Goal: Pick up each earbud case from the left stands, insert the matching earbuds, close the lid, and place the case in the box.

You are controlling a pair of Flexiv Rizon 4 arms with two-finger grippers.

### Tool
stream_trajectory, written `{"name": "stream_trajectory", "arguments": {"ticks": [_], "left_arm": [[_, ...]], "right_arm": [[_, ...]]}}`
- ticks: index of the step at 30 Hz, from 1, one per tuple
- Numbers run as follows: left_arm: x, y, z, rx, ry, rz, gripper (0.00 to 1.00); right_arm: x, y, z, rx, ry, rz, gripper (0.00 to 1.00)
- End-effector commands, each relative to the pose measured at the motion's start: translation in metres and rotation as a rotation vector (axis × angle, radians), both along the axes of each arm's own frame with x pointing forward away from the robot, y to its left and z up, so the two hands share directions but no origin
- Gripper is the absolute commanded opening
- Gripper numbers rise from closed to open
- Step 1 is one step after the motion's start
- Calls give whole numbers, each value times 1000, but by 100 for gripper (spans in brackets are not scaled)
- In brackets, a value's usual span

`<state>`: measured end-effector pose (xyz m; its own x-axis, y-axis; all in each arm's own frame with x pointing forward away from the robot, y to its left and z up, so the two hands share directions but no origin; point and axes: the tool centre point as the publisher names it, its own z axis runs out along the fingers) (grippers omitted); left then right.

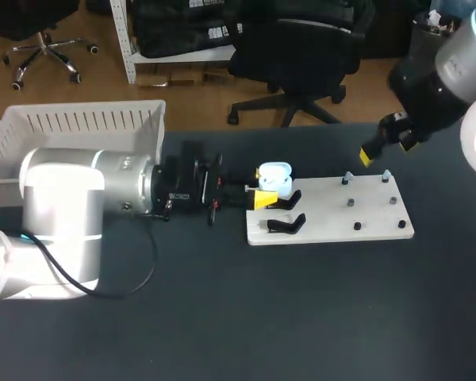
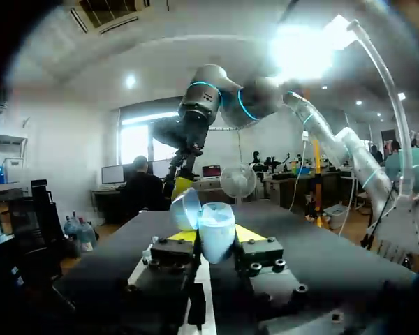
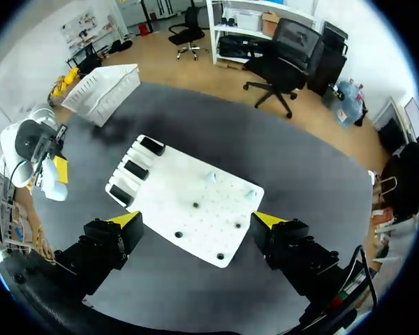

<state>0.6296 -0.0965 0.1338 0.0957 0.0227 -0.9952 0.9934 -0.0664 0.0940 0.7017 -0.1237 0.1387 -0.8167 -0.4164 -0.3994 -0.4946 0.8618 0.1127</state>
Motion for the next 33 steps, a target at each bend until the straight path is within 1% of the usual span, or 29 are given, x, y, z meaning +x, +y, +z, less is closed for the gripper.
{"name": "stream_trajectory", "arguments": {"ticks": [1,2,7,11,14,15,16,20,21,22,24,26,27,30,32,33], "left_arm": [[-6,6,-1,-7,-6,24,0],[-6,6,-1,-7,-6,24,0],[-6,6,-1,-7,-6,24,0],[-6,6,-1,-7,-6,24,0],[-6,6,-1,-7,-6,24,0],[-6,6,-1,-7,-6,24,0],[-6,6,-1,-7,-6,24,0],[-6,6,-1,-7,-6,24,0],[-6,6,-1,-7,-6,24,0],[-6,6,-1,-7,-6,24,0],[-6,6,-1,-7,-6,24,0],[-6,6,-1,-7,-6,24,0],[-6,6,-1,-7,-6,24,0],[-6,6,-1,-7,-6,24,0],[-6,6,-1,-7,-6,24,0],[-6,6,-1,-7,-6,24,0]], "right_arm": [[15,0,-17,-78,21,1,100],[18,-4,-22,-112,25,4,100],[29,-22,-42,-181,88,-20,100],[41,-33,-56,-186,127,-66,100],[49,-37,-66,-197,137,-93,100],[50,-38,-69,-203,138,-99,100],[52,-39,-73,-233,140,-101,100],[55,-39,-81,-247,155,-108,100],[55,-39,-84,-252,167,-109,100],[56,-39,-85,-252,169,-110,91],[58,-39,-88,-257,173,-110,83],[59,-38,-89,-261,175,-110,68],[59,-38,-90,-265,177,-111,58],[60,-39,-93,-276,185,-121,47],[60,-40,-95,-282,186,-132,42],[61,-41,-96,-283,185,-135,42]]}}
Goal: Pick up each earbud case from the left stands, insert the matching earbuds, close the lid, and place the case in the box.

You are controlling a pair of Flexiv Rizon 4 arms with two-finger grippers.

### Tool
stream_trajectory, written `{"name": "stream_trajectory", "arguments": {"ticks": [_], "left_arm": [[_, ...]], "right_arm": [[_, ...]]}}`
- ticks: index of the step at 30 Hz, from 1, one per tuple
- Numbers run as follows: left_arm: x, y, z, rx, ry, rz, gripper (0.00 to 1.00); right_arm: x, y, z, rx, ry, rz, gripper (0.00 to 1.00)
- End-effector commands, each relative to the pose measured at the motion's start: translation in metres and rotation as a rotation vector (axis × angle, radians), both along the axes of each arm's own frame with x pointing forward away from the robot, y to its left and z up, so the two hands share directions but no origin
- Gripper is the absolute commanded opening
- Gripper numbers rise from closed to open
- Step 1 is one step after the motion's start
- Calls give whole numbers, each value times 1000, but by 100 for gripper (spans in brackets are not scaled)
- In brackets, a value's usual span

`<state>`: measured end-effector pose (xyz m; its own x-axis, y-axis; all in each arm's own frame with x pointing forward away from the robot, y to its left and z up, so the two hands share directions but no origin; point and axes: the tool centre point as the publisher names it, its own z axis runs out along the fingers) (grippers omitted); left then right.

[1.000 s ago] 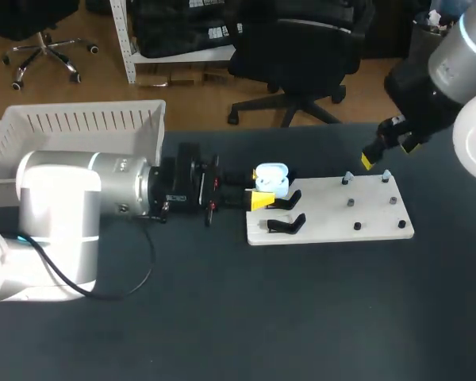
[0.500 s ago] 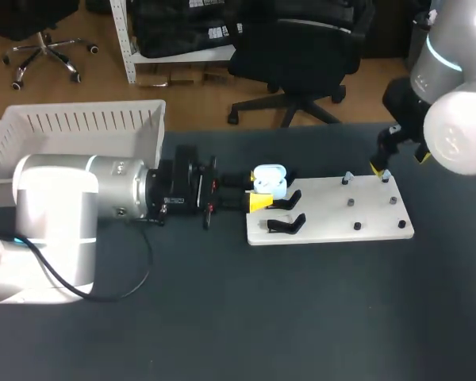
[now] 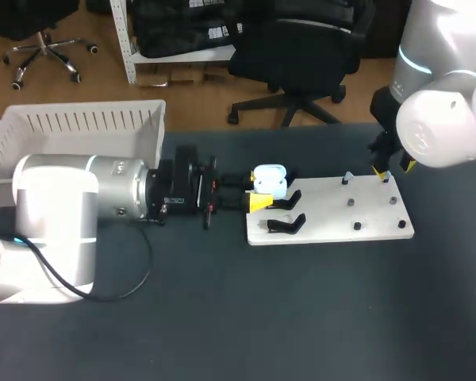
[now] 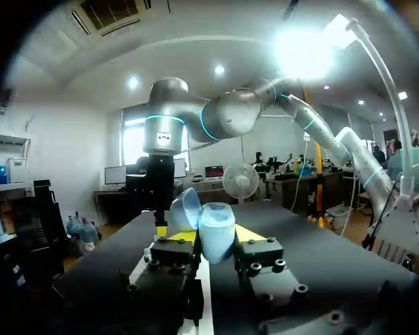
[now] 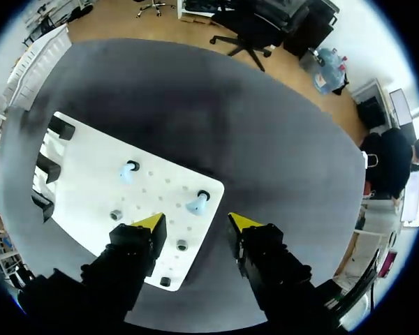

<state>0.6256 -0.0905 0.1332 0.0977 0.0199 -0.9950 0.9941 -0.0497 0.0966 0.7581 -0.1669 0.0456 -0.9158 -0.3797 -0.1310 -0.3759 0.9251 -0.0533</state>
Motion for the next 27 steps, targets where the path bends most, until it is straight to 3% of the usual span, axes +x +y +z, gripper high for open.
{"name": "stream_trajectory", "arguments": {"ticks": [1,12,27], "left_arm": [[-2,0,-1,-3,-3,8,0],[-2,0,-1,-3,-3,8,0],[-2,0,-1,-3,-3,8,0]], "right_arm": [[4,2,-3,-10,0,-17,44],[4,6,-10,-29,-24,-63,46],[5,6,-15,-44,-41,-105,35]]}}
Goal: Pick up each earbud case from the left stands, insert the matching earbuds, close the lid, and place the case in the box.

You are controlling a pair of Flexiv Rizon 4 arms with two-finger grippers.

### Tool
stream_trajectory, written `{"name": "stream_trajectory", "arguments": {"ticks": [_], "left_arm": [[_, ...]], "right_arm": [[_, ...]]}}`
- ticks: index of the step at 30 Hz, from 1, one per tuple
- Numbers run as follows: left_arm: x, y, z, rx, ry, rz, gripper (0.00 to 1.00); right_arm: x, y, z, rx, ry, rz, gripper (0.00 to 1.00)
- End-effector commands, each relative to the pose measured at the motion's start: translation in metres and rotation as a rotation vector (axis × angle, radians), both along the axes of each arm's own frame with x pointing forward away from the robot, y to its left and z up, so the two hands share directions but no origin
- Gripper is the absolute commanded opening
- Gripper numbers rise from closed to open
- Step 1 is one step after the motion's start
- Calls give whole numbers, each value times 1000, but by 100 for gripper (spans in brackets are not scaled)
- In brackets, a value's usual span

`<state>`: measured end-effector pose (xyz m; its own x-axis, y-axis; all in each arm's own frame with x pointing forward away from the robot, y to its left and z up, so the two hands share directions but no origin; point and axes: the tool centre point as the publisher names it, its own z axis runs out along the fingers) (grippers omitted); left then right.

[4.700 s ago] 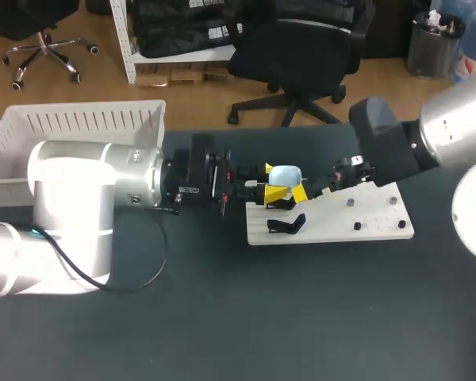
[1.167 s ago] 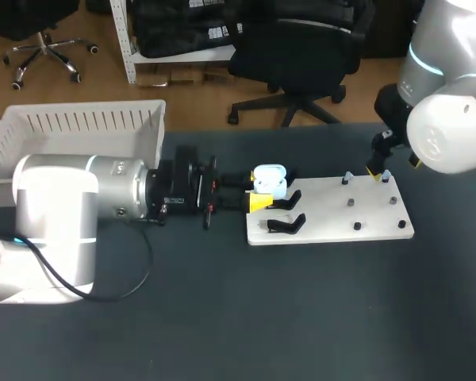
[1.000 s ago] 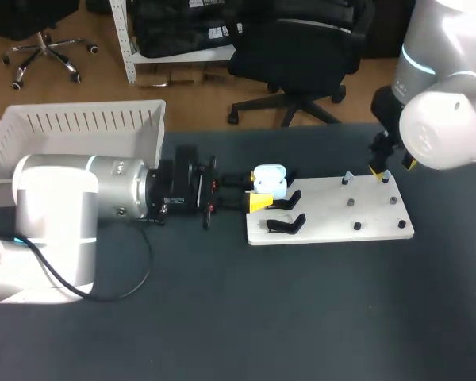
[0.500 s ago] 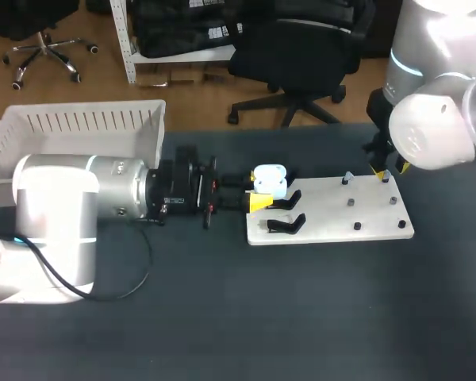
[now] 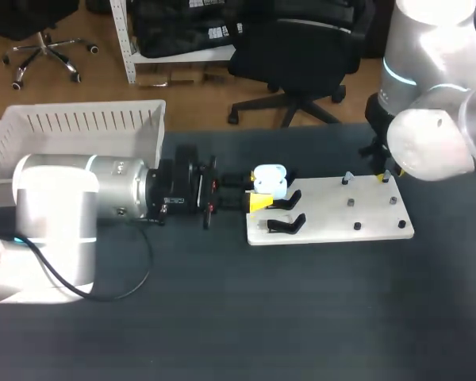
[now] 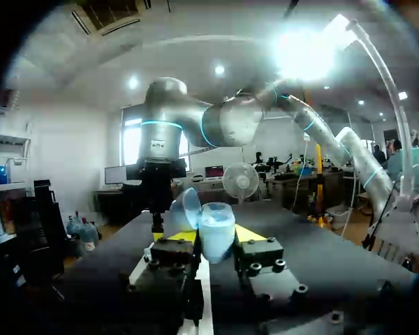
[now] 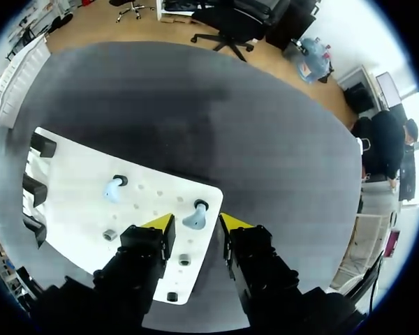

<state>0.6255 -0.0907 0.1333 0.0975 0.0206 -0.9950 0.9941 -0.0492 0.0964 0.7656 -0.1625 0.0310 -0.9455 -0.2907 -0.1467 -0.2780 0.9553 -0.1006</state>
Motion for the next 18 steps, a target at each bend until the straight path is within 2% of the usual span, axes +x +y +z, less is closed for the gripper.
{"name": "stream_trajectory", "arguments": {"ticks": [1,18], "left_arm": [[-2,0,-1,-3,-4,7,0],[-2,0,-1,-3,-4,7,0]], "right_arm": [[-3,1,-1,-6,-11,-3,33],[-5,1,-2,-23,-14,-4,25]]}}
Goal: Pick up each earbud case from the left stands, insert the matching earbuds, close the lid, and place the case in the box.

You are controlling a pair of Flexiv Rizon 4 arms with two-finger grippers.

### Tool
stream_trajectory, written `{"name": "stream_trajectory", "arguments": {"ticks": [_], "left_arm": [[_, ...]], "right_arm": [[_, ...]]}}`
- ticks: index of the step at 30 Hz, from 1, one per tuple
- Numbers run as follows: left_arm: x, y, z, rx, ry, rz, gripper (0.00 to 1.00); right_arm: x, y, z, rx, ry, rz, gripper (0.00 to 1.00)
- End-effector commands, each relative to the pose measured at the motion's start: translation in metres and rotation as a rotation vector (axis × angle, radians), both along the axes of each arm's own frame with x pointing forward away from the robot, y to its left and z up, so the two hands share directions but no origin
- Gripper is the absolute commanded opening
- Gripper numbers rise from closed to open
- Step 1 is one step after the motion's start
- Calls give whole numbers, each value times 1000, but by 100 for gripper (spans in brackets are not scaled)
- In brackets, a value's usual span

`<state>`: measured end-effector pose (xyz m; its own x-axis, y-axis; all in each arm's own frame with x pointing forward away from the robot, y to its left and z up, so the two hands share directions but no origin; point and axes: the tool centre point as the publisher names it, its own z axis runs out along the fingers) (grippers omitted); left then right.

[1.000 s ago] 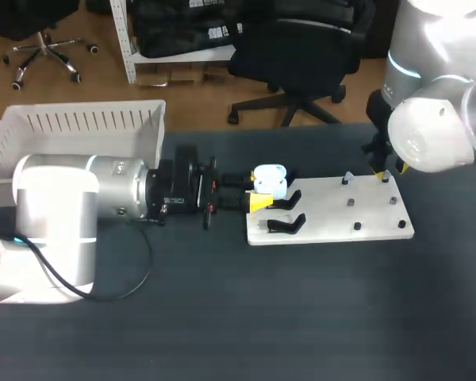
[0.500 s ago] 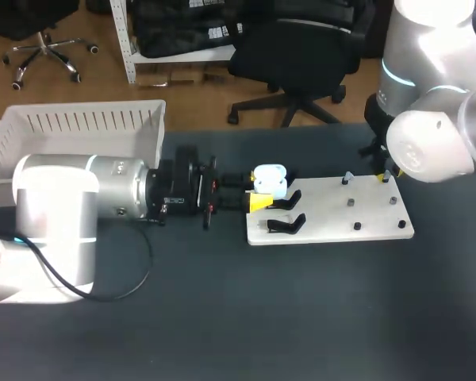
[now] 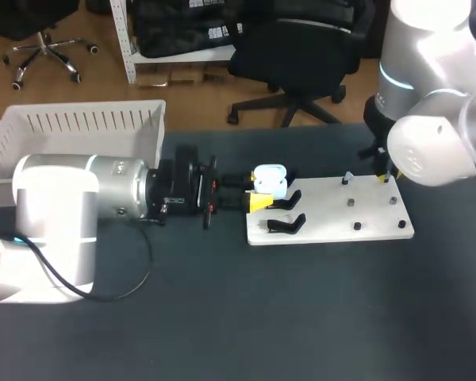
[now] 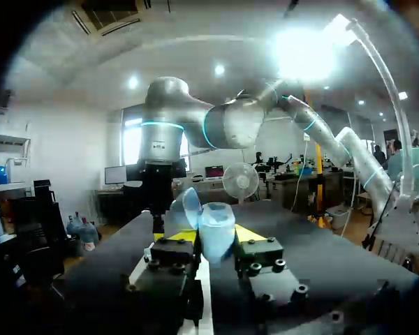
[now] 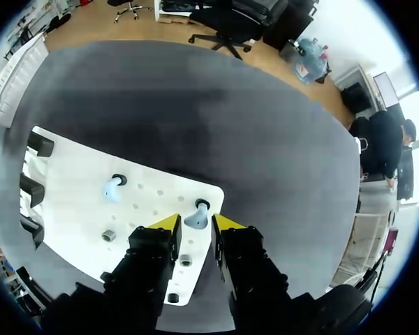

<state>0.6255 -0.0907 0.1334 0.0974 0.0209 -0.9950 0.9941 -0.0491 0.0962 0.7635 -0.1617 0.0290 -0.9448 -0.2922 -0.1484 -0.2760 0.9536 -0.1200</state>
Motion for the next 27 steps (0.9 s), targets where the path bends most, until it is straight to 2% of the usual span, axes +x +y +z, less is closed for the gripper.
{"name": "stream_trajectory", "arguments": {"ticks": [1,3,8,15,16,18,27], "left_arm": [[-2,0,-1,-4,-4,7,0],[-2,0,-1,-4,-4,7,0],[-2,0,-1,-4,-4,7,0],[-2,0,-1,-4,-4,7,0],[-2,0,-1,-4,-4,7,0],[-2,0,-1,-4,-4,7,0],[-2,0,-1,-4,-4,7,0]], "right_arm": [[-2,1,0,-6,-6,-2,24],[-2,0,-1,-6,-6,-4,17],[-2,0,-1,-9,-6,-7,22],[-2,-1,-3,-14,-1,-9,19],[-2,-1,-3,-14,-1,-9,16],[-2,-1,-3,-16,0,-10,0],[-5,2,0,-21,-6,-8,0]]}}
